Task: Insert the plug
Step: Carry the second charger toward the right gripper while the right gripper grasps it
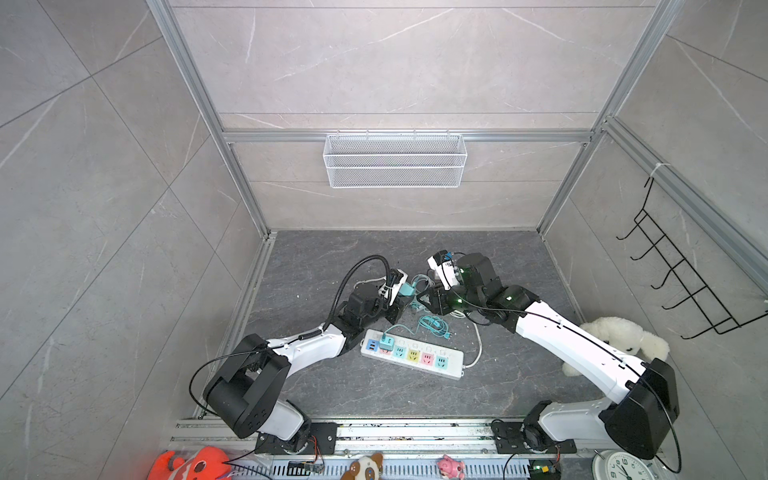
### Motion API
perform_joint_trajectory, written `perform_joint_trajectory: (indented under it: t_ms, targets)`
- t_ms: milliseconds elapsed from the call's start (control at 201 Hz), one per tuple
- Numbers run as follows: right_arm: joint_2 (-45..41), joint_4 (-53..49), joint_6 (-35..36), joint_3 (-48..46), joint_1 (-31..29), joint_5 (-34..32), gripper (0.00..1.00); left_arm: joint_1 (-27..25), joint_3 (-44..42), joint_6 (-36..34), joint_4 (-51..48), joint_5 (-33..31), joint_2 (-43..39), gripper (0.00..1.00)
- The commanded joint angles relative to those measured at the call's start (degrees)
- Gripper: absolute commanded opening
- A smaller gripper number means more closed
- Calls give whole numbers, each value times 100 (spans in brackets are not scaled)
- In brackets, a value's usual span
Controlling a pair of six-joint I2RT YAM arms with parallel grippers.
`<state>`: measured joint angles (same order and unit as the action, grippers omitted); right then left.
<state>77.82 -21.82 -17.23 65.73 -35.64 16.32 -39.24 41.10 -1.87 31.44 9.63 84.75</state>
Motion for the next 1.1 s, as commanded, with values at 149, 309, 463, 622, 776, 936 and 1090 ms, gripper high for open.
perform_joint_trajectory:
  t_ms: [149, 309, 463, 622, 776, 936, 1090]
  targets:
    - [198, 293, -250, 13, 199, 351, 42, -281, 380, -363, 651, 81, 153, 30]
    - [209, 276, -237, -49, 269, 243, 42, -362, 430, -383, 644, 53, 192, 29]
    - [207, 223, -237, -128, 369, 89, 42, -391, 451, -393, 569, -12, 131, 29]
    - [198, 309, -319, -242, 434, 124, 42, -402, 484, -385, 498, -34, 94, 28]
    - [231, 521, -386, -344, 438, 171, 46, -419, 522, -313, 496, -10, 116, 28]
    - [328, 656, -407, -316, 445, 218, 49, -446, 539, -226, 547, 125, 112, 27]
    - [453, 697, -420, -183, 475, 344, 49, -462, 496, -218, 547, 167, 51, 27]
